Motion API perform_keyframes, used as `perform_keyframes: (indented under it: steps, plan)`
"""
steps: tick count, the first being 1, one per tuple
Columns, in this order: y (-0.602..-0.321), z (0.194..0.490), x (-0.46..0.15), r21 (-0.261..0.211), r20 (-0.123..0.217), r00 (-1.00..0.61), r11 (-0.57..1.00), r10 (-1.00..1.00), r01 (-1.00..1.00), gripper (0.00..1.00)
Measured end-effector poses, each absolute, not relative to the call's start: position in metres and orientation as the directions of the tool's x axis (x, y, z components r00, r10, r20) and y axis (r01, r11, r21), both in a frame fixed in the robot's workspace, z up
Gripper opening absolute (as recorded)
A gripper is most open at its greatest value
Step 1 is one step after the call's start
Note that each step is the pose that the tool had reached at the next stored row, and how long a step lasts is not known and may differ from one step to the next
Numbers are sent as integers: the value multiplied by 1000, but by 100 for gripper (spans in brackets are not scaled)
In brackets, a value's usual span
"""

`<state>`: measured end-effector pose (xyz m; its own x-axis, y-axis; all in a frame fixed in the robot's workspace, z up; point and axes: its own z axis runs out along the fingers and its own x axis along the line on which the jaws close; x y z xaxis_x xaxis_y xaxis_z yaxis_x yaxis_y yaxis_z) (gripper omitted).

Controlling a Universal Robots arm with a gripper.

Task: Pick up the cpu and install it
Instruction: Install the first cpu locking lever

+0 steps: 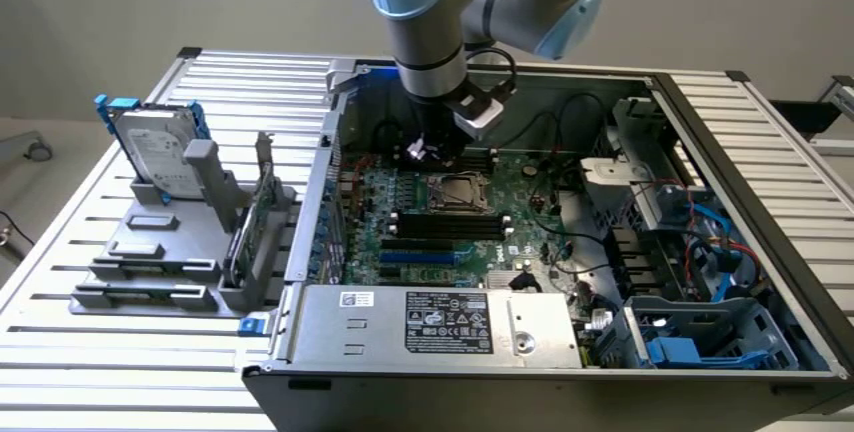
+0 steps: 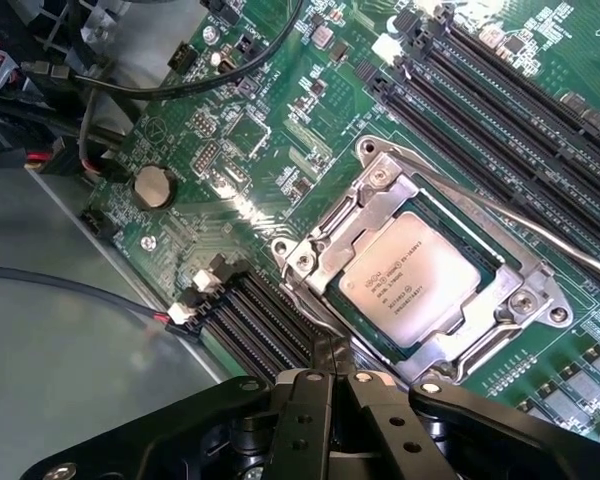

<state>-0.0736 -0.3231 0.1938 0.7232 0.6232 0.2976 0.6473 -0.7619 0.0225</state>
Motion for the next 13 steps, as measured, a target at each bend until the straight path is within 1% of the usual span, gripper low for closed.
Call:
perform_keyframes:
  steps: [13]
  plan:
    - [-323,194,-70,22,298,723,-762,623,647,11]
